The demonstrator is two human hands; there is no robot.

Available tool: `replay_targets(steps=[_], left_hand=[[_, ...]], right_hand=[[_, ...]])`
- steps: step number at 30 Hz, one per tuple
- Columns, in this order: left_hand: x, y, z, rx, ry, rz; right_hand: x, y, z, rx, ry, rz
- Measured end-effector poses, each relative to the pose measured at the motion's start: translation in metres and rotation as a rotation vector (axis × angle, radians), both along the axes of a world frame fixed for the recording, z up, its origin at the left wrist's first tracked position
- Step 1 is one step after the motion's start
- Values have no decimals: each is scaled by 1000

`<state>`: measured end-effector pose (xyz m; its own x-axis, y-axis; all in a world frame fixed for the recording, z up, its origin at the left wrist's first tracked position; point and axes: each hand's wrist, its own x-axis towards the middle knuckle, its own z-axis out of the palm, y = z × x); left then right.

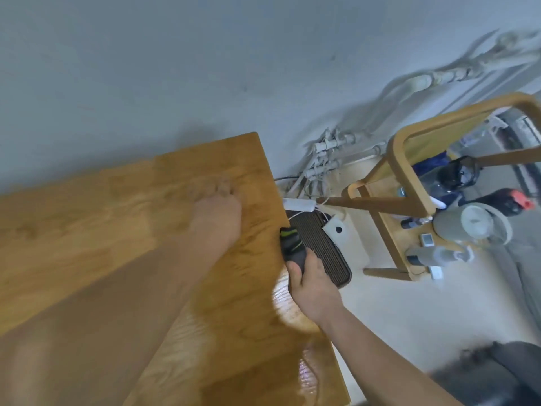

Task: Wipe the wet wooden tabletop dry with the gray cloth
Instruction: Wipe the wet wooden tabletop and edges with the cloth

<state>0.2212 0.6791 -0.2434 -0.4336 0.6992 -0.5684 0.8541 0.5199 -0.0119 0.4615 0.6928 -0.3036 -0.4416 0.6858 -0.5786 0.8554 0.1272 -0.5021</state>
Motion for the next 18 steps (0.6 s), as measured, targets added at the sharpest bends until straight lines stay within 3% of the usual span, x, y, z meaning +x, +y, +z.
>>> replay_targets(steps=[5,10,14,18], left_hand=[[94,-57,-2,99,-253,-191],[141,-97,-6,135,-327,-241],[152,-116,-13,191,-303,-227],[157,-135,-14,209,-314,-257]], right_hand=[[86,-57,7,-79,-73,-1],[56,-31,6,-181,-157,-30],[9,0,-4,-144,16,-139],[21,-18,-5,-49,86,-187]])
